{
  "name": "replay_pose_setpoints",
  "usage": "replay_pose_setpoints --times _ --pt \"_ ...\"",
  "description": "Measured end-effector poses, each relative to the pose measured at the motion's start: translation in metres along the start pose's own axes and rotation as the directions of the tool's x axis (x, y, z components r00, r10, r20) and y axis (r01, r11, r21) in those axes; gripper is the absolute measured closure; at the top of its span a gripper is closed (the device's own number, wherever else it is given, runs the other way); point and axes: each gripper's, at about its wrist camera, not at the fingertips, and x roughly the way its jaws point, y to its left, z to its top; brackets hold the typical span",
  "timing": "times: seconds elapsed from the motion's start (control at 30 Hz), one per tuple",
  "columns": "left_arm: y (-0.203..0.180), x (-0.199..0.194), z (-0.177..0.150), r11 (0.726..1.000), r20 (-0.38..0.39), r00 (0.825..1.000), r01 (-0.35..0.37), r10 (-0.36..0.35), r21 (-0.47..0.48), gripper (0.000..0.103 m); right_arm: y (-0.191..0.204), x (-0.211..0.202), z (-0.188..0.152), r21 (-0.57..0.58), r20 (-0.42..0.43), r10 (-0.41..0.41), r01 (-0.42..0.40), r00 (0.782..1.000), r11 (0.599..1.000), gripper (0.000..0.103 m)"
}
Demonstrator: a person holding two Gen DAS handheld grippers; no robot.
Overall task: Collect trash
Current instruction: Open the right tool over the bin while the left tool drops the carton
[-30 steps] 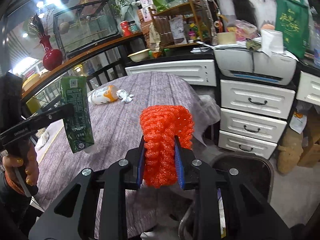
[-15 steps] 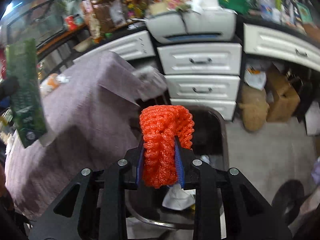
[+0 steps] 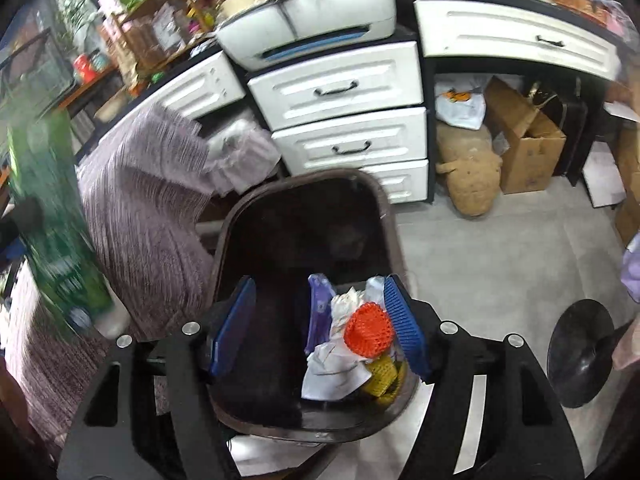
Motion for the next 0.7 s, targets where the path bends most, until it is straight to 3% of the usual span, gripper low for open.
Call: replay_pose_setpoints --times 0.2,0.43,0.7 --pt "-0.012 0.024 -0.007 0.999 -0.047 0.999 -0.015 0.017 0.031 0.053 -0.009 -0.031 0.01 0.023 0.106 -0.023 0.021 0.994 1.0 0.026" --pt "-0.019 0.052 -0.014 0.997 -0.109 0.993 -0.048 0.054 0.061 0.053 -0.01 -0.062 0.014 0.048 0.197 -0.001 -0.008 0.98 0.999 0.025" --pt "-0.025 0.077 -0.023 0.996 -0.181 0.982 -0.049 0.061 0.068 0.052 -0.003 -0.075 0.018 0.037 0.231 0.008 -0.016 0.973 0.999 0.021"
